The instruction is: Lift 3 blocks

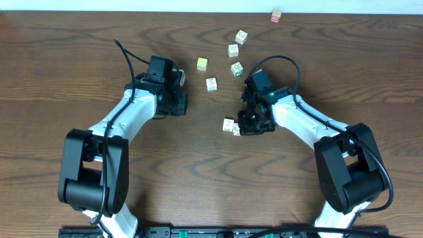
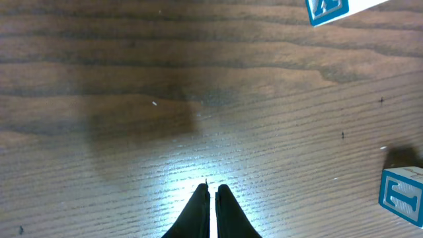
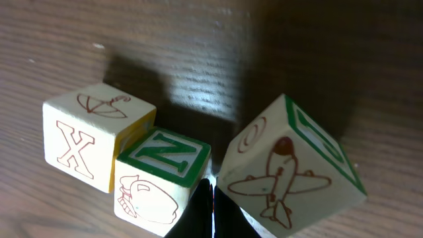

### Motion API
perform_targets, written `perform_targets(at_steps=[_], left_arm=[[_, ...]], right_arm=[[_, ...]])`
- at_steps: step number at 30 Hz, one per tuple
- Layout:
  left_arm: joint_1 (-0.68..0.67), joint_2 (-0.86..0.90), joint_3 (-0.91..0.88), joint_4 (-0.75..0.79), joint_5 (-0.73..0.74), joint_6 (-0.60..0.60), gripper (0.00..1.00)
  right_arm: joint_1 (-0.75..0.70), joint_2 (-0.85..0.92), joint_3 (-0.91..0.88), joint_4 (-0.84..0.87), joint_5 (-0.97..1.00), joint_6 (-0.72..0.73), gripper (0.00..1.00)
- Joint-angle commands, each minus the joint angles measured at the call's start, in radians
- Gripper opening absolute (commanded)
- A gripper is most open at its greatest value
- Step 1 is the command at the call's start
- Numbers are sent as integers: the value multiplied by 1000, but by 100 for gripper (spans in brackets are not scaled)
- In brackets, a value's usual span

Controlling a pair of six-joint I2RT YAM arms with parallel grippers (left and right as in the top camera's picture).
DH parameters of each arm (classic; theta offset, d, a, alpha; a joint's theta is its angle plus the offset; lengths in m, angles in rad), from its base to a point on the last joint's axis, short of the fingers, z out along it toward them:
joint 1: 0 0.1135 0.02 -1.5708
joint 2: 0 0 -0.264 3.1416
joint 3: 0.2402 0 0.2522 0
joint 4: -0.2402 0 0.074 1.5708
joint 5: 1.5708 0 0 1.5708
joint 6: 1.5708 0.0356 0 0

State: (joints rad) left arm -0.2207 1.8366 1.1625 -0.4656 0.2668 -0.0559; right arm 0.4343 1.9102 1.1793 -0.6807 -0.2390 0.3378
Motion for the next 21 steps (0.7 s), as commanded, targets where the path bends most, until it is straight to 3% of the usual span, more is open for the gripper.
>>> perform_targets(at_steps=[1, 15, 21], left_arm=[[1, -4, -16, -5, 13, -9, 7], [1, -4, -16, -9, 13, -9, 7], [1, -4, -16, -10, 13, -9, 7]], right_arm=[[2, 7, -5, 18, -5, 17, 1], [2, 7, -5, -190, -4, 16, 1], [65, 7, -5, -171, -5, 17, 1]])
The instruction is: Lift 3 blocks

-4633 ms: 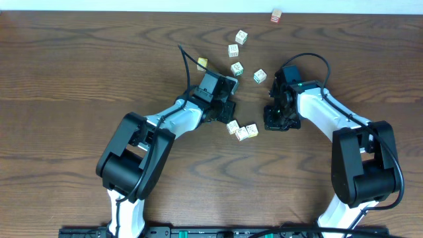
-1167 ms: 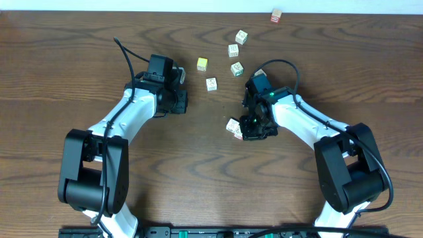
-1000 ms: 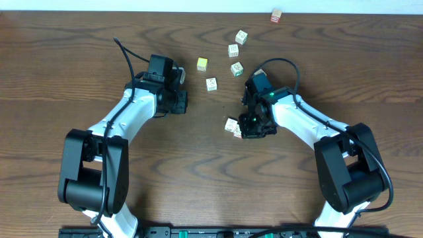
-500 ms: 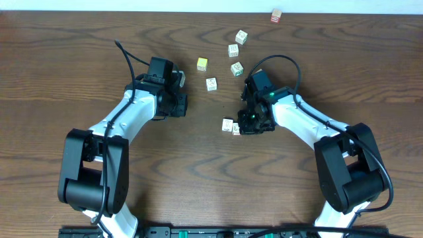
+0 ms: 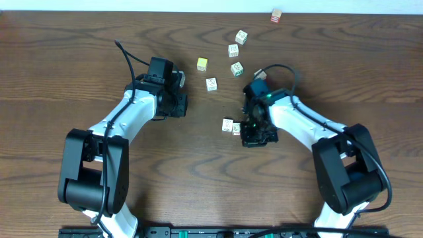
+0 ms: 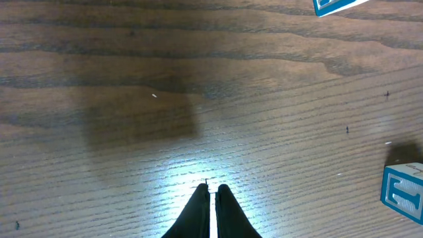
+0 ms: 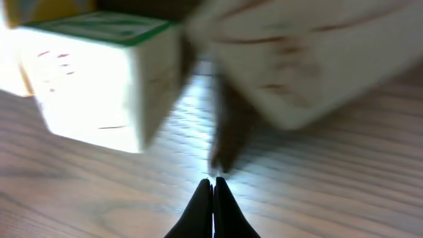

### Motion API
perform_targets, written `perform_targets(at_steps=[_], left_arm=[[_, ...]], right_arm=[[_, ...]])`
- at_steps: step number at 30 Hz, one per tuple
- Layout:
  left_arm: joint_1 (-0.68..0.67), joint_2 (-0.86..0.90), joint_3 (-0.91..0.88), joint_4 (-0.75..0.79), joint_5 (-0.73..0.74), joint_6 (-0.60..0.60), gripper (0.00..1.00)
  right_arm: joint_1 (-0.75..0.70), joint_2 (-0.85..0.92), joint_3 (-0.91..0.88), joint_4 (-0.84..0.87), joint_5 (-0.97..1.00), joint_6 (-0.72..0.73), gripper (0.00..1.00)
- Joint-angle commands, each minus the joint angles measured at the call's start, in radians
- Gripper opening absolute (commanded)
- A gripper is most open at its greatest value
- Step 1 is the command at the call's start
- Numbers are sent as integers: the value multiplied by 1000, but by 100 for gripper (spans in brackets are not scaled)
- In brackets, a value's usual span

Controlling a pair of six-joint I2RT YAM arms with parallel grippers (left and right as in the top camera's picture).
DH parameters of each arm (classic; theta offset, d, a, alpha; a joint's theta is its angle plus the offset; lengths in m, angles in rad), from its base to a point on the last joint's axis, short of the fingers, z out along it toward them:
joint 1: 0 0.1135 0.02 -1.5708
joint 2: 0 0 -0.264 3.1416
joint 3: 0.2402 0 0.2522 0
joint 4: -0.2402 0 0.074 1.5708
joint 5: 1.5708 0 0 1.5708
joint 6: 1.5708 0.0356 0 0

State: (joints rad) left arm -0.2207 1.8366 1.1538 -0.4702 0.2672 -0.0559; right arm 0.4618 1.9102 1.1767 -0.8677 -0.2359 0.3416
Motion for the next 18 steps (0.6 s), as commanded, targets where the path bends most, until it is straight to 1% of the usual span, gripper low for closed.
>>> perform_targets(at_steps=[1, 14, 18], left_arm=[[1, -4, -7, -5, 12, -9, 7], [1, -4, -7, -6, 12, -9, 7], [1, -4, -7, -6, 12, -9, 7]], right_arm=[[43, 7, -3, 28, -8, 14, 1], [47, 7, -3, 137, 3, 24, 1], [47, 7, -3, 146, 3, 24, 1]])
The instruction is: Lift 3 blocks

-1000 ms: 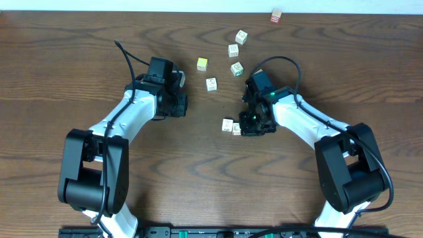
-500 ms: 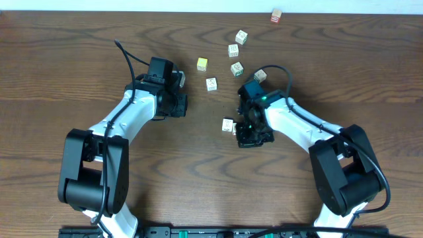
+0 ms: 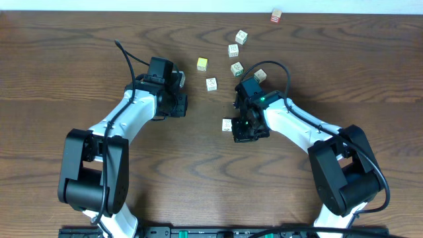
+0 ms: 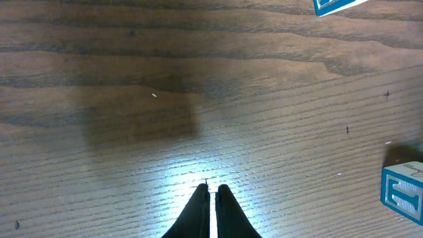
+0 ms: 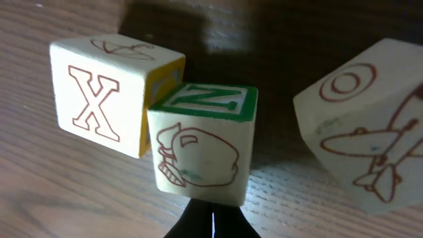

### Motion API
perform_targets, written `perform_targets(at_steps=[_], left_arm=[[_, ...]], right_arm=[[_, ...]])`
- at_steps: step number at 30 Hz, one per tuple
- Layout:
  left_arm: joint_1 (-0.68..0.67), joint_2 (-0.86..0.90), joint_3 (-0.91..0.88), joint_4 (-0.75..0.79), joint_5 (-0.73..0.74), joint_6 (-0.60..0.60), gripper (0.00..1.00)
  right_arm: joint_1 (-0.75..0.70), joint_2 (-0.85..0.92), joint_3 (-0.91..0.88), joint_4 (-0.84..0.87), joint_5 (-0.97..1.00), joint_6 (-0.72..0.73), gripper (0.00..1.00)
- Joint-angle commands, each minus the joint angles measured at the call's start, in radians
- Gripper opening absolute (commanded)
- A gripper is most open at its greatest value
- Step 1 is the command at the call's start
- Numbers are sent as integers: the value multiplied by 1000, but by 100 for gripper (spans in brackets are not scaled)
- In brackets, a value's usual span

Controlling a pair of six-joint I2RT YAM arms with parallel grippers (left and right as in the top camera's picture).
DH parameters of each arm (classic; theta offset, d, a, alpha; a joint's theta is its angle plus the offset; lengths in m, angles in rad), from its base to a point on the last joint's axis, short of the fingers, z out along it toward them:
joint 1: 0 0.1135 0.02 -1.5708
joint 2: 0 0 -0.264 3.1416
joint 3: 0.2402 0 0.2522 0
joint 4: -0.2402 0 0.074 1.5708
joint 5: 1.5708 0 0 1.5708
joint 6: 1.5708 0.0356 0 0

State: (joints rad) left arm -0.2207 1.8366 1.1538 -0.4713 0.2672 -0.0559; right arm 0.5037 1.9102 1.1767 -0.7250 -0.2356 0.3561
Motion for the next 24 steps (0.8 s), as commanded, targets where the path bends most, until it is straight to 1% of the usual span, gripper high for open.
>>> perform_targets(at_steps=[1, 24], left_arm=[[1, -4, -7, -5, 12, -9, 7], [1, -4, -19, 2, 12, -9, 7]], right_arm=[[5, 7, -3, 3, 3, 10, 1], [10, 7, -3, 37, -11, 11, 1]])
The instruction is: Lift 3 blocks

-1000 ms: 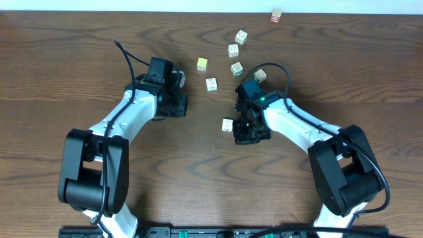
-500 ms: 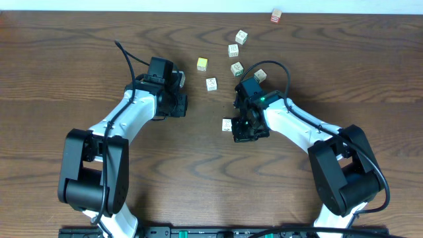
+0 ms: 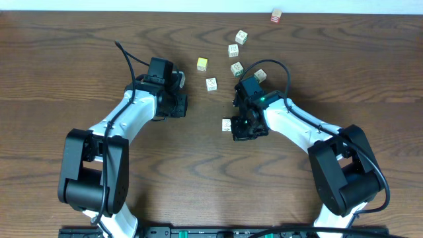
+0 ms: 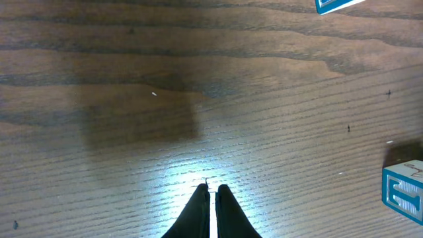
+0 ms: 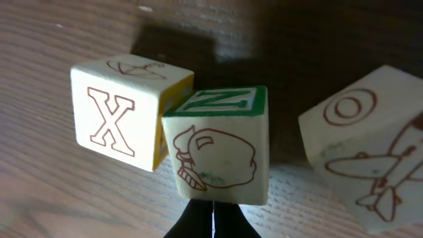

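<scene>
Three blocks show close up in the right wrist view: an X block (image 5: 122,125), a green-topped N block (image 5: 221,155) touching it, and an O and airplane block (image 5: 370,165) set apart to the right. My right gripper (image 5: 213,207) is shut with nothing between its fingers, and its tips vanish under the N block's lower edge. From overhead, the right gripper (image 3: 242,129) sits beside the X block (image 3: 227,125). My left gripper (image 3: 173,102) is shut and empty, with its fingers (image 4: 202,198) close to bare wood.
Several loose blocks lie farther back: a yellow one (image 3: 202,63), pale ones (image 3: 211,84) (image 3: 233,50) (image 3: 236,68) (image 3: 260,75), and a red one (image 3: 276,15) at the far edge. Two blue-lettered blocks (image 4: 404,192) (image 4: 337,5) show at the edges of the left wrist view.
Almost nothing. The three blocks sit slightly further right in the right wrist view, so that gripper has shifted a little. The left arm has not moved.
My shut right gripper first pointed at the gap between the N block and the airplane block. Then it was lower on the table, its view blurred. After that its tips were under the N block's near face, and they are still there. The left gripper stayed shut throughout.
</scene>
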### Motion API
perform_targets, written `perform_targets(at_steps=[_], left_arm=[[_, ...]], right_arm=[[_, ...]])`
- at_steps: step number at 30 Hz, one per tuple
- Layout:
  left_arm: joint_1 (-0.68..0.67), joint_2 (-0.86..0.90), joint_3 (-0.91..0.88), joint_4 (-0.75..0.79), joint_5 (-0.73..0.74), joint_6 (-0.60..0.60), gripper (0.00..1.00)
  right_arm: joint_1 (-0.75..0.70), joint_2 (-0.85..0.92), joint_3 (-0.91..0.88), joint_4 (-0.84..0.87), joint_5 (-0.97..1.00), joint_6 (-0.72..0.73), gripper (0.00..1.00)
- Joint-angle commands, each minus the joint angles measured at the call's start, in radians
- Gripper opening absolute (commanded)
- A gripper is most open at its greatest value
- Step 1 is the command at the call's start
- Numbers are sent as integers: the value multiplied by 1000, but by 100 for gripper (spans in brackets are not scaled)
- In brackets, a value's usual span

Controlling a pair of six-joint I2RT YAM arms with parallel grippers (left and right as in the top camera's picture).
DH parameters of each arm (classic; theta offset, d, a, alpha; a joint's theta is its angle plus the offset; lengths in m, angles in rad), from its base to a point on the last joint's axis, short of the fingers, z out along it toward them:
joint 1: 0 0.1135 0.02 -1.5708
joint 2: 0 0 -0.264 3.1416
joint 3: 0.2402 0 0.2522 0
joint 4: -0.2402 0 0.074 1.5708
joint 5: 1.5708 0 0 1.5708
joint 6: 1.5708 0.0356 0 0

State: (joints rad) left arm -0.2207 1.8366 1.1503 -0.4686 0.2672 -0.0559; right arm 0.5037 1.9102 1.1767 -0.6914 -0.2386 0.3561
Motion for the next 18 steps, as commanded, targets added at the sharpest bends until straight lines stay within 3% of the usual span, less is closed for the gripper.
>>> perform_targets(at_steps=[1, 18], left_arm=[[1, -4, -16, -1, 12, -9, 7], [1, -4, -16, 3, 11, -8, 7]], right_arm=[[10, 7, -3, 3, -11, 10, 1], [11, 7, -3, 39, -32, 10, 1]])
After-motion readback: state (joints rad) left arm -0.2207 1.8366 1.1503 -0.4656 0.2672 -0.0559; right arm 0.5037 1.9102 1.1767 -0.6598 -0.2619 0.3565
